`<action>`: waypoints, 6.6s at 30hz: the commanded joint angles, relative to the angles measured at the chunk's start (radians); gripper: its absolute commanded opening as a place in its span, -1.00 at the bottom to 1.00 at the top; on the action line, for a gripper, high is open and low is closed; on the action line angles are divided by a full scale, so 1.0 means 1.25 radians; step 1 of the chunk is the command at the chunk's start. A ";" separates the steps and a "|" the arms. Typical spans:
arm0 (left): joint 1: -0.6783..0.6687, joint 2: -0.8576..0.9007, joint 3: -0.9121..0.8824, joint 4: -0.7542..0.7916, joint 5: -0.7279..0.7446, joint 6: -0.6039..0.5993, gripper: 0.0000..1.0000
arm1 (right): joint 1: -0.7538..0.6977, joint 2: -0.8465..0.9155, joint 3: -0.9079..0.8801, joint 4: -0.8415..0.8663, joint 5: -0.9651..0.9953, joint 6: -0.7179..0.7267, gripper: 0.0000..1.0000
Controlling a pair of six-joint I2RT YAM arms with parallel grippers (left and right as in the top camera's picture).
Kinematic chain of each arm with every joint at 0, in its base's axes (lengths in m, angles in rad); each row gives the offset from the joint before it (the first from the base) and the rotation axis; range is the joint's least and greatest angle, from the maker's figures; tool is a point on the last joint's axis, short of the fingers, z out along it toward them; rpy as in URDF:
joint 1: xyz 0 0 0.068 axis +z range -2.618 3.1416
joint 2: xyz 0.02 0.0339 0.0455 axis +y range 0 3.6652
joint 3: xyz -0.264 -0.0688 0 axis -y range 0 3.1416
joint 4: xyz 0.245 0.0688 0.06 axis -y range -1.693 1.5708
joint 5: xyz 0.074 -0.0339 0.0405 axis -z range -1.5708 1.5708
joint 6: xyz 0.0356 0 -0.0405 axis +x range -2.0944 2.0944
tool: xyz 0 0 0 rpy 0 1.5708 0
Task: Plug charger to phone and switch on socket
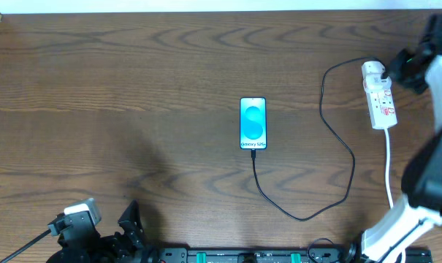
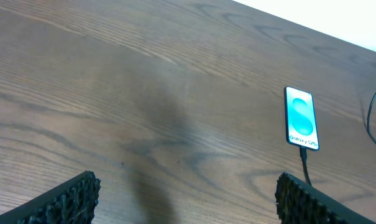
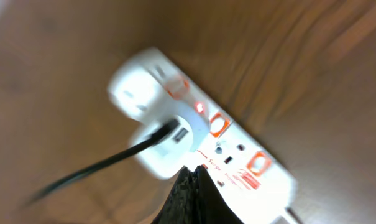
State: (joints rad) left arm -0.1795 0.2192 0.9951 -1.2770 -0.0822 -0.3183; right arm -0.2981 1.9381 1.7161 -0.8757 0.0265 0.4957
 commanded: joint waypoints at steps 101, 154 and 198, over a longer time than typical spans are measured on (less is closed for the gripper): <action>0.125 -0.173 0.004 -0.001 -0.010 -0.010 0.82 | 0.196 -1.408 -0.457 0.416 -0.466 -0.416 0.98; 0.125 -0.173 0.004 -0.001 -0.010 -0.010 0.81 | 0.257 -1.545 -0.468 0.413 -0.421 -0.691 0.99; 0.125 -0.173 0.004 -0.001 -0.010 -0.010 0.82 | 0.257 -1.545 -1.124 0.727 -0.316 -0.642 0.98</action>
State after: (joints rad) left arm -0.0277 0.0082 0.9951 -1.2774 -0.0849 -0.3183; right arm 0.0246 0.0147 0.3496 0.0391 -0.3843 -0.3244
